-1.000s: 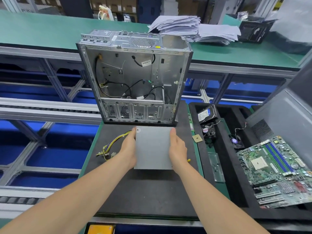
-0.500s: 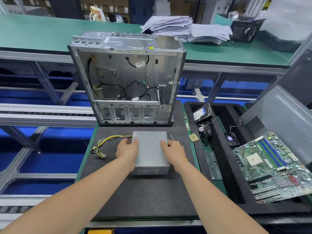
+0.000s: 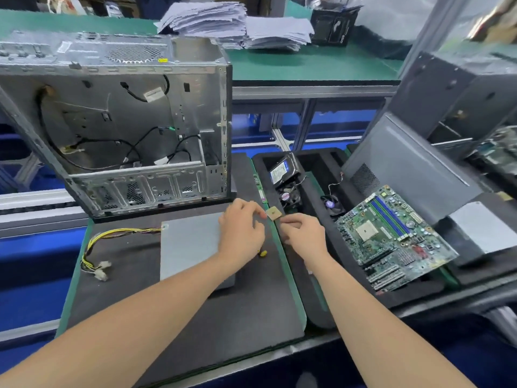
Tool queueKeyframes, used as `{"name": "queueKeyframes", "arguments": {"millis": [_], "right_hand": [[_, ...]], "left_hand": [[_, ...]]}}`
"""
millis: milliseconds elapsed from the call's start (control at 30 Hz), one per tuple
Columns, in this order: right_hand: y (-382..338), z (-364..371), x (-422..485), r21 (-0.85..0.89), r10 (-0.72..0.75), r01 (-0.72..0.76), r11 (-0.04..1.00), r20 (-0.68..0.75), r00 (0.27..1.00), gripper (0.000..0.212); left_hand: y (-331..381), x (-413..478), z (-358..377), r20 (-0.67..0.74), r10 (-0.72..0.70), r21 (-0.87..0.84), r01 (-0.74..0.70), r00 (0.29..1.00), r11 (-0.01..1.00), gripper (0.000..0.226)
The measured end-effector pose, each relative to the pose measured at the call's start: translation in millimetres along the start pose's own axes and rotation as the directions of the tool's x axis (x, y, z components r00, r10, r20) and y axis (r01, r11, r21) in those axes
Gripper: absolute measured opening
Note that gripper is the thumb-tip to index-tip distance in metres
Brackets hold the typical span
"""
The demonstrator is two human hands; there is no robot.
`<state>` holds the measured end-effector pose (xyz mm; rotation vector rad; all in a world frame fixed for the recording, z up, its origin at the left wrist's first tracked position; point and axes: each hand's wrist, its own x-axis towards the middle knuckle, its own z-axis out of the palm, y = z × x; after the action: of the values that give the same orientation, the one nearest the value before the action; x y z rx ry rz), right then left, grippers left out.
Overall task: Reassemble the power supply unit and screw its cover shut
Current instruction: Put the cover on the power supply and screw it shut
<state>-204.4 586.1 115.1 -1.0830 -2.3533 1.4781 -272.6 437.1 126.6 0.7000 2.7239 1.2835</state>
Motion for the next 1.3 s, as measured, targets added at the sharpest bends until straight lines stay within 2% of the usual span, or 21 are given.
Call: {"name": "queueKeyframes", "arguments": {"millis": [133,200,300,400,467,567,633,867,1000,1300], "right_hand": [[43,-53,34,0.001,0.101,-0.102,0.995,-0.159,0.982,0.025],[63,-70,47,-0.001,0.128,-0.130,0.991,-0.172,0.977,0.027],[84,-80,63,-0.085,0.088,-0.094,0.992,-0.070,0.994,0.027],[87,-78,80,-0.239,-0.034,0.050,0.970,0.074,0.997,0.022],[84,-70,93,-0.370,-0.082,0.161,0.915,0.222,0.972,0.023],[80,-55,108,-0.511,-0.033,0.291,0.809,0.456,0.890,0.022],[82,-43,120,-0.561,0.014,0.359,0.746,0.551,0.834,0.023],[95,-18,129,-0.620,0.127,0.458,0.637,0.670,0.732,0.028],[102,-16,131,-0.603,0.093,0.425,0.675,0.641,0.762,0.028],[110,-14,128,-0.644,0.098,0.446,0.621,0.629,0.771,0.018]], "left_hand": [[19,7,45,0.127,0.102,0.064,-0.111,0.987,0.992,0.028],[22,11,69,0.157,0.118,0.109,-0.136,0.980,0.985,0.028],[9,16,96,0.142,0.152,0.270,-0.186,0.978,0.945,0.020],[-15,13,109,0.135,0.133,0.440,-0.179,0.982,0.880,0.019],[-29,8,112,0.107,0.151,0.481,-0.184,0.983,0.857,0.019],[-37,5,114,0.071,0.197,0.487,-0.206,0.978,0.849,0.017],[-38,7,117,0.064,0.198,0.476,-0.204,0.978,0.856,0.016],[-40,9,115,0.057,0.162,0.403,-0.171,0.985,0.899,0.019],[-42,9,115,0.045,0.169,0.386,-0.173,0.985,0.906,0.018],[-43,7,113,0.035,0.180,0.364,-0.180,0.983,0.914,0.018]]}}
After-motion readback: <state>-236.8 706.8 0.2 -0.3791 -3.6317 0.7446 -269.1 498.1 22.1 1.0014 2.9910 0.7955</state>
